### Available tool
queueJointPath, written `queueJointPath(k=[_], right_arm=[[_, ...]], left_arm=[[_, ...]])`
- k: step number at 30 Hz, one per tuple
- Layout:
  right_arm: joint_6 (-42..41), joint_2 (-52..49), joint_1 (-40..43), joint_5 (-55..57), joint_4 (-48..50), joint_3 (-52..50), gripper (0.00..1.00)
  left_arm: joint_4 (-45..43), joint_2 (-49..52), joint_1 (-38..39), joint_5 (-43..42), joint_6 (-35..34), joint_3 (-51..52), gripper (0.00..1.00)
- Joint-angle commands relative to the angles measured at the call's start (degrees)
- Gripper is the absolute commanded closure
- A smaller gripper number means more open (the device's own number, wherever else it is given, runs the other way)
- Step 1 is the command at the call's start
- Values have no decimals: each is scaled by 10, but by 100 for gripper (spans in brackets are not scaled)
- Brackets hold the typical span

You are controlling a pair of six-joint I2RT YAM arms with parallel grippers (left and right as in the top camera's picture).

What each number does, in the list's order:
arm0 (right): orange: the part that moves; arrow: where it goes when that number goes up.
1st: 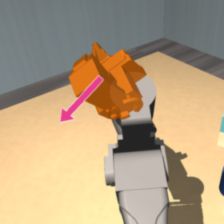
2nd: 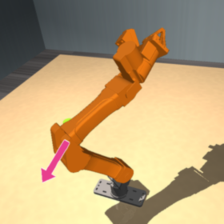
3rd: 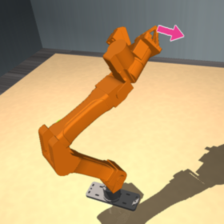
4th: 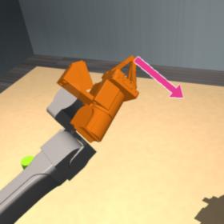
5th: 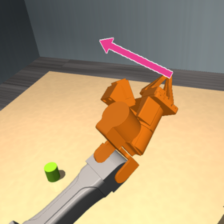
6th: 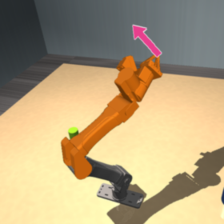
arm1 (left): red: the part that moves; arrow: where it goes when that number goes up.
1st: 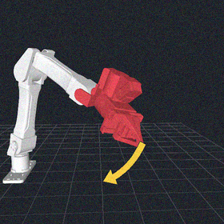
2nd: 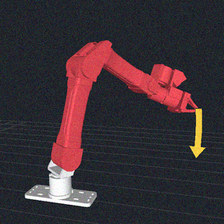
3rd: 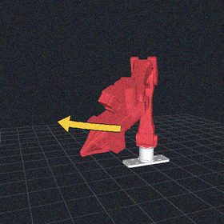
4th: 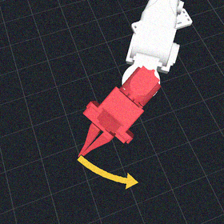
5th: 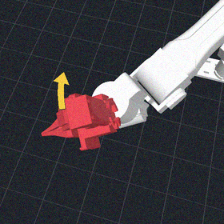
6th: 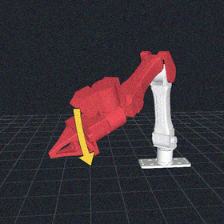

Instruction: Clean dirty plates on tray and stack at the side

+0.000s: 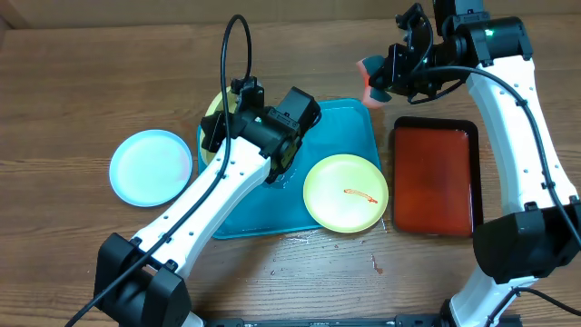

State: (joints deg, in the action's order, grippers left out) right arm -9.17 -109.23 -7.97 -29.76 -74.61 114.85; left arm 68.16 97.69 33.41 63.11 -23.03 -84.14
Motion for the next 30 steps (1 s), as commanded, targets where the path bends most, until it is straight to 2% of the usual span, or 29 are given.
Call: queueJointPath(k=[1, 12, 19, 30], right_arm=[[2, 6, 0, -3, 3, 4, 96], [3, 6, 0, -2, -7, 4, 96], [3, 6, 0, -2, -7, 4, 96], [3, 6, 0, 4, -8, 4, 96]], left_arm=[[0, -20, 4, 31, -19, -1, 96], [-11, -20, 4, 32, -19, -1, 96], [-12, -20, 4, 76, -19, -2, 96], [-31, -20, 4, 98, -19, -3, 96]])
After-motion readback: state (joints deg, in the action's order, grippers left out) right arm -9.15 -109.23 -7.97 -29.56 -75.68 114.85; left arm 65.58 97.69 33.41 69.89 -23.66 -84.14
